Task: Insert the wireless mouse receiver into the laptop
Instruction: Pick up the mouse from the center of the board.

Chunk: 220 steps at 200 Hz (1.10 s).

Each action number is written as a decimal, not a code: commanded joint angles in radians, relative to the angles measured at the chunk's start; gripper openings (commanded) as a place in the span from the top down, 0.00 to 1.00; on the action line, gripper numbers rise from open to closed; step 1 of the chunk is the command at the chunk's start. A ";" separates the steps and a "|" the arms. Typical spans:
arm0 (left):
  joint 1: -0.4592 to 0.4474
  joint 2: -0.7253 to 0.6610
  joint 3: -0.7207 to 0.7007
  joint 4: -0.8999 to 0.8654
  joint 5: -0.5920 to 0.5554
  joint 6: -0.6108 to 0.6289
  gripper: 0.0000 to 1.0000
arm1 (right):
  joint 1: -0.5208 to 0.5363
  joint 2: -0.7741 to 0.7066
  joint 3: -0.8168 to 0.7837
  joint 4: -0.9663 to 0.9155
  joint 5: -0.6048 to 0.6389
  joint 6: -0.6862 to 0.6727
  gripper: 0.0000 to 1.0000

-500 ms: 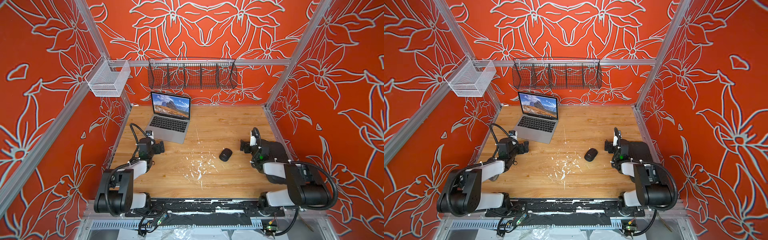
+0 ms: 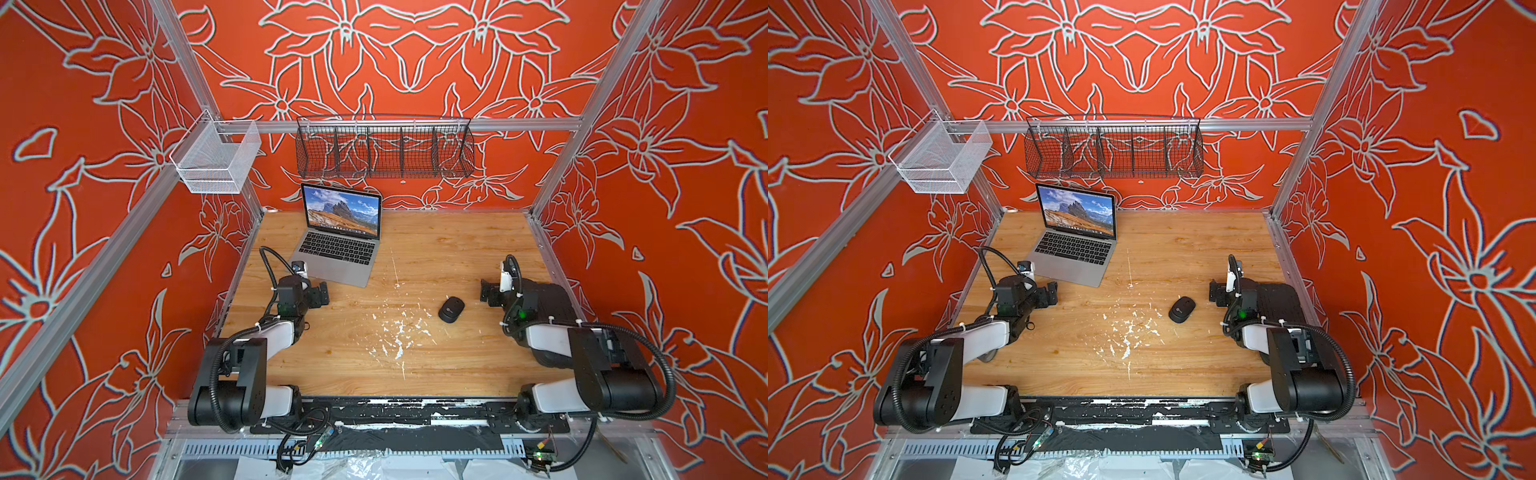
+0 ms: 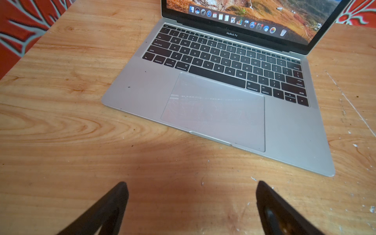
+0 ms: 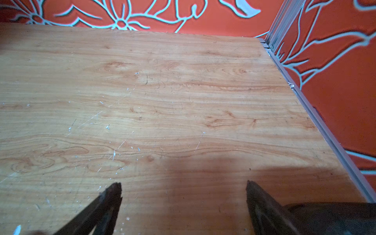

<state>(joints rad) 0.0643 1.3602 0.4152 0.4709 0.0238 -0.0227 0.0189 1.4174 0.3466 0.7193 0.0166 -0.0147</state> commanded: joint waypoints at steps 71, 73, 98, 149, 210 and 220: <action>-0.007 -0.094 0.069 -0.145 0.068 0.039 0.02 | 0.042 -0.156 0.057 -0.166 0.113 -0.004 0.06; -0.009 -0.108 0.077 -0.165 0.073 0.043 0.02 | 0.050 -0.180 0.065 -0.202 0.130 -0.001 0.06; -0.114 -0.352 0.082 -0.301 0.055 0.072 0.02 | 0.079 -0.426 0.158 -0.575 0.082 0.225 0.06; -0.521 -0.519 0.136 -0.512 0.012 -0.097 0.02 | 0.432 -0.394 0.368 -1.251 0.228 0.794 0.03; -0.719 -0.485 0.443 -1.000 0.041 0.012 0.03 | 0.643 -0.082 0.477 -1.320 0.291 0.991 0.03; -0.719 -0.505 0.447 -1.020 0.054 0.046 0.03 | 0.654 -0.032 0.498 -1.306 0.297 0.992 0.03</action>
<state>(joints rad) -0.6495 0.8906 0.8230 -0.3592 0.0517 -0.0471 0.6495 1.3148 0.7738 -0.5457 0.2550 0.8726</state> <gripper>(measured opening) 0.976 0.972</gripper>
